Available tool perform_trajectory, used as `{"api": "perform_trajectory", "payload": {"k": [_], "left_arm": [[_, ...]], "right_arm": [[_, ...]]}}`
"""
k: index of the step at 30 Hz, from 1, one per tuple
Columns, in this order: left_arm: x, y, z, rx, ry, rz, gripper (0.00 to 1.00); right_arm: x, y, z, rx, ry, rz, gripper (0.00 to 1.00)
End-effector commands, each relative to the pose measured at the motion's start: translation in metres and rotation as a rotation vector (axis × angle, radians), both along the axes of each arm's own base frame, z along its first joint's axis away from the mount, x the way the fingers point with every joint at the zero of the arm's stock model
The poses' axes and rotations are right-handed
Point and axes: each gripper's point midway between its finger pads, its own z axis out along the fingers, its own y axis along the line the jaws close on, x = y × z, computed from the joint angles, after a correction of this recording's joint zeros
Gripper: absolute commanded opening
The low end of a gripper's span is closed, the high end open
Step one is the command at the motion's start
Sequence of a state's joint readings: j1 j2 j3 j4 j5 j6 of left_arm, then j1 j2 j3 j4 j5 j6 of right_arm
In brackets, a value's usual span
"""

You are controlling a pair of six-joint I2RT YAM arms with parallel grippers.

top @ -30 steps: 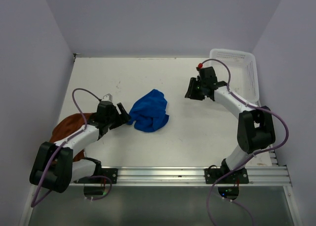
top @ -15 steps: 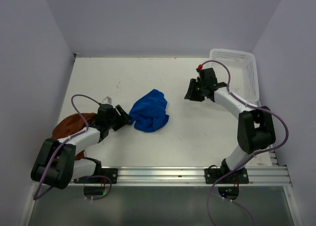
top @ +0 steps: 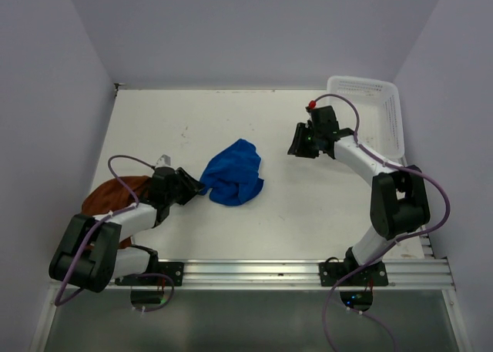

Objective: Roll the towels
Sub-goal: Flatten the towel

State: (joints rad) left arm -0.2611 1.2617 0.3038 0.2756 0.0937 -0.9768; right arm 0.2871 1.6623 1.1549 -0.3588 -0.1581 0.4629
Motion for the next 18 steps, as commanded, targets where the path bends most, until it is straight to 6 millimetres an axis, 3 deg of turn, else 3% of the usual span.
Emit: {"api": "perform_trajectory", "payload": {"k": [1,11,18], "left_arm": [[0.0,0.011,-0.012,0.023,0.01,0.045,0.45],[0.008,0.028,-0.002,0.087,-0.036,0.081,0.3],[0.015,0.045,0.018,0.156,-0.128,0.116,0.23]], "right_arm": [[0.0,0.005,0.017,0.03,-0.046,0.03,0.37],[-0.006,0.004,0.018,0.023,-0.042,0.043,0.37],[-0.007,0.009,0.019,0.051,-0.035,0.062,0.36]]}}
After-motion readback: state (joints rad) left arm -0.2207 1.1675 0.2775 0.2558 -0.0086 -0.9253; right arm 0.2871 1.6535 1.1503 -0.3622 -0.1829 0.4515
